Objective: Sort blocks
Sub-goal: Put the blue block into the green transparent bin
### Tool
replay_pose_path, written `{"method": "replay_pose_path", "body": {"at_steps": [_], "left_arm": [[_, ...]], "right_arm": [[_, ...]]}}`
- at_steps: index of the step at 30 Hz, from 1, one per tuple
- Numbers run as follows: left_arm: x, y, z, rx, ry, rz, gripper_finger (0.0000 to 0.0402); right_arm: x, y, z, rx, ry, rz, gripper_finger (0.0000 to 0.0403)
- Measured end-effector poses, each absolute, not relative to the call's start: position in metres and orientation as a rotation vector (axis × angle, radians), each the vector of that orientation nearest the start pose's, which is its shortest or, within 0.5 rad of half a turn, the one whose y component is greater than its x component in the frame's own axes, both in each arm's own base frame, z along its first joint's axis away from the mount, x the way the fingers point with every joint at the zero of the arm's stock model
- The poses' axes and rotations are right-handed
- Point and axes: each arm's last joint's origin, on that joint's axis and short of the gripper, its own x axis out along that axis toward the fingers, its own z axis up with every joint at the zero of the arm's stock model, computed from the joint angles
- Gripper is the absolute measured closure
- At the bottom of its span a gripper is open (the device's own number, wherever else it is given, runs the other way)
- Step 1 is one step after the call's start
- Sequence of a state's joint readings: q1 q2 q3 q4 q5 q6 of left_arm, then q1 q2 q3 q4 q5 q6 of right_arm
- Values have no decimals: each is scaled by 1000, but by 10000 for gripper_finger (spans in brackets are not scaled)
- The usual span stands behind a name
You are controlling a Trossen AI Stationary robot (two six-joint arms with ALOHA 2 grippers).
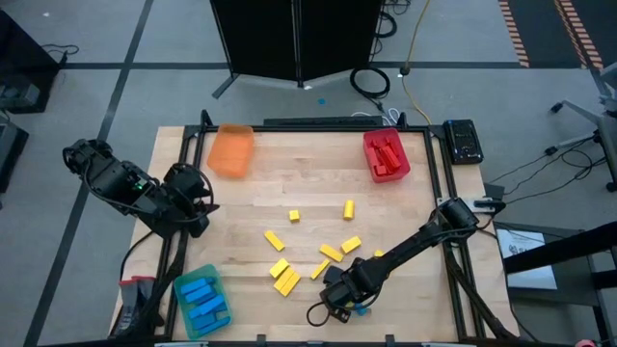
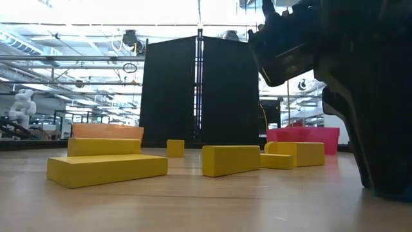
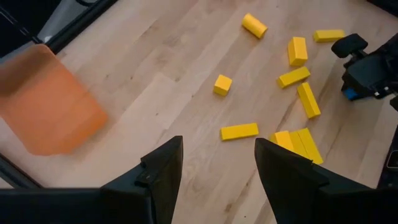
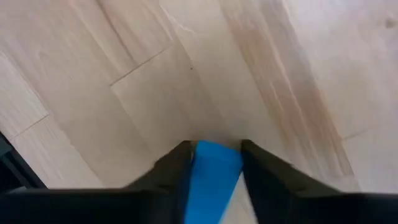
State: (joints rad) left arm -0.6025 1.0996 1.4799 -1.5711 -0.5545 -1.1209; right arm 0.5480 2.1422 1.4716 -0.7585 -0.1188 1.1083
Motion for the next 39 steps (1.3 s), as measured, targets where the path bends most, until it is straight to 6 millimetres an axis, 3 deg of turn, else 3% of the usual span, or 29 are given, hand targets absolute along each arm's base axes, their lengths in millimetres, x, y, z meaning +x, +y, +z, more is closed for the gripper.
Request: {"method": "replay_pose_path", "body": {"at_steps": [2, 8, 13, 21, 24, 32, 34, 39], "left_arm": [[124, -67, 400, -378, 856, 488, 197], [124, -66, 400, -399, 847, 501, 197], [124, -66, 400, -389, 829, 514, 197], [126, -65, 400, -376, 759, 573, 197], [130, -68, 401, -398, 738, 554, 197], [157, -86, 390, -455, 615, 422, 197], [167, -92, 382, -460, 573, 392, 197], [190, -102, 365, -419, 445, 314, 197]], "right_arm": [[344, 214, 125, 583, 1516, -291, 322], [345, 211, 130, 603, 1490, -313, 322], [350, 200, 155, 603, 1348, -312, 322], [351, 166, 235, 589, 964, -369, 322], [350, 148, 273, 563, 743, -391, 322], [345, 114, 358, 483, 279, -301, 322], [344, 108, 374, 469, 184, -283, 322], [343, 100, 393, 429, 68, -242, 322]]}}
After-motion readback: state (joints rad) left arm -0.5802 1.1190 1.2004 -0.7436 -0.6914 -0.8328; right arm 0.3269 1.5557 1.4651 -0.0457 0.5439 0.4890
